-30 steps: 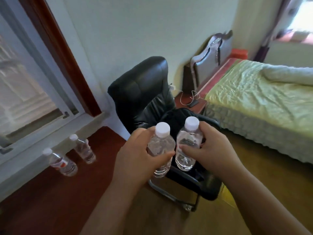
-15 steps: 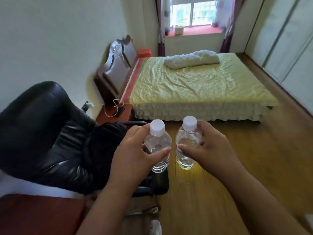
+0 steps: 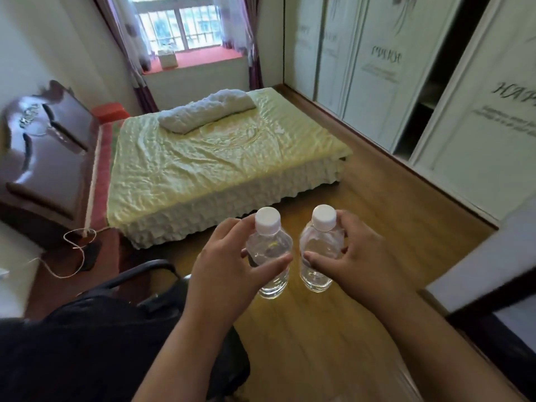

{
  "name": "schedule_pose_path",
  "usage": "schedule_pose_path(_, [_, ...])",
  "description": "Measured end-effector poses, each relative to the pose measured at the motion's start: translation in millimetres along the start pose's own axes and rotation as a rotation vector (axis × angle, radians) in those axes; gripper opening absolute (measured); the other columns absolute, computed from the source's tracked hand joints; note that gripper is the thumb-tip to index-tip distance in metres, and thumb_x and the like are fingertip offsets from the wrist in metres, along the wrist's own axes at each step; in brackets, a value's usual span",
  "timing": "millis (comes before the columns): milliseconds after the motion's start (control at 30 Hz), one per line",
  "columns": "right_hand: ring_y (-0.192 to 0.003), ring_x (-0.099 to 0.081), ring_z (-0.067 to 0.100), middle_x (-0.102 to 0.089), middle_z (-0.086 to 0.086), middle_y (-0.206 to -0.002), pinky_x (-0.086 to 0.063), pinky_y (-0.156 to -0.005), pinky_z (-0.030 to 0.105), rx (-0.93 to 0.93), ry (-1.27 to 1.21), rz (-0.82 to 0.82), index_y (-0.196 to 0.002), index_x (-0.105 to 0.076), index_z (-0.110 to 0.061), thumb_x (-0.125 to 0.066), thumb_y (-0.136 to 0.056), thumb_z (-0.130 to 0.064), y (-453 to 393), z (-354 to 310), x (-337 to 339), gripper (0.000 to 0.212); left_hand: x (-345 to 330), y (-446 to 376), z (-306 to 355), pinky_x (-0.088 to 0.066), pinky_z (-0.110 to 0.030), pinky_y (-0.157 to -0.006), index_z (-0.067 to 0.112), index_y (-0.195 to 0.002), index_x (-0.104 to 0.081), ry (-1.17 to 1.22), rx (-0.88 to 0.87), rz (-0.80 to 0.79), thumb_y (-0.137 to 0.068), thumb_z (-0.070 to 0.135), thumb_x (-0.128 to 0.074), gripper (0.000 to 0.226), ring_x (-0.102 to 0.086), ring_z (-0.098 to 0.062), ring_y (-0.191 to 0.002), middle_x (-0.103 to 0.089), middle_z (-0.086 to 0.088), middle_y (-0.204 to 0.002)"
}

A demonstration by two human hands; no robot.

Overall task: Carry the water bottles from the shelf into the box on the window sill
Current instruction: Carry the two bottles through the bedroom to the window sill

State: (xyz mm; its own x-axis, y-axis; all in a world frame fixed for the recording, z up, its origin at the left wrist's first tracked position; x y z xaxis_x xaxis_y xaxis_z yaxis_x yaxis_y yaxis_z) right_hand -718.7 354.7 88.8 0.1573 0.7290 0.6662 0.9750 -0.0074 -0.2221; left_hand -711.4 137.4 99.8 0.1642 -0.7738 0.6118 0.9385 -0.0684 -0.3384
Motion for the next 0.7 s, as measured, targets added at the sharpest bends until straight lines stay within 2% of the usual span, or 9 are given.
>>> schedule_pose_path(67, [-0.098,-0.057,0.006,-0.061,-0.016,-0.11,-0.041,-0.074,0.011,-0.037,0.011,0.027,-0.124,-0.055,-0.03,-0.088,-0.069,-0.041,-6.9,5.9,1.2,0.066,-8.8,-18.9,-3.0,-0.058,-0.035,-0.083,0.041,-0.127,-0.059,-0.025,-0.045,-0.027,-0.066,0.063,-0.083,0.069,-0.06,-0.004,-0.104,-0.055,0.022,-0.111])
schedule_pose_path(200, [-0.101,-0.057,0.002,-0.057,-0.022,-0.111,-0.049,-0.08,0.018,-0.096,0.006,0.079,-0.125,-0.051,-0.036,-0.087,-0.071,-0.043,-13.7,19.9,11.2,0.066,-32.8,-48.9,-2.9,-0.058,-0.037,-0.081,0.041,-0.129,-0.057,-0.03,-0.119,-0.086,-0.066,0.063,-0.082,0.071,-0.058,-0.002,-0.102,-0.053,0.023,-0.113])
schedule_pose_path(367, [-0.105,-0.058,0.001,-0.06,-0.024,-0.113,-0.056,-0.084,0.034,-0.174,0.003,0.13,-0.123,-0.048,-0.044,-0.083,-0.07,-0.052,-25.6,50.1,31.6,0.063,-70.5,-78.3,7.1,-0.058,-0.037,-0.083,0.043,-0.129,-0.056,0.017,-0.155,-0.174,-0.065,0.069,-0.079,0.073,-0.058,-0.002,-0.105,-0.053,0.025,-0.116])
schedule_pose_path(600, [-0.107,-0.058,0.004,-0.061,-0.02,-0.118,-0.055,-0.085,0.033,-0.255,0.019,0.148,-0.127,-0.047,-0.043,-0.083,-0.071,-0.052,-66.5,107.5,73.2,0.067,-136.8,-130.5,39.9,-0.057,-0.035,-0.085,0.041,-0.129,-0.057,0.043,-0.195,-0.237,-0.066,0.068,-0.079,0.072,-0.058,-0.002,-0.106,-0.054,0.025,-0.115])
schedule_pose_path(700, [-0.105,-0.057,0.005,-0.059,-0.019,-0.115,-0.054,-0.082,0.03,-0.262,0.053,0.176,-0.127,-0.048,-0.043,-0.083,-0.07,-0.053,-92.0,133.8,101.8,0.068,-166.1,-159.3,59.2,-0.057,-0.037,-0.086,0.044,-0.129,-0.056,0.046,-0.198,-0.24,-0.065,0.073,-0.075,0.073,-0.06,-0.002,-0.103,-0.054,0.024,-0.114])
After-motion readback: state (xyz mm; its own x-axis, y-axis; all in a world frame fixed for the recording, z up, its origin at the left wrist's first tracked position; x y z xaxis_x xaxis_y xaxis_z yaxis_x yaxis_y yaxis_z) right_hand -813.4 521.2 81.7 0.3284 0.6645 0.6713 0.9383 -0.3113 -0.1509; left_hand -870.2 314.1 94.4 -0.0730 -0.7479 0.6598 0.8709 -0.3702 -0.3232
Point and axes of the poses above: each hand's wrist, its own y-axis away from the middle knuckle, its own x-axis out of the back of the hand, z = x × y, the point moved 7 cm from there along -y, towards the middle knuckle
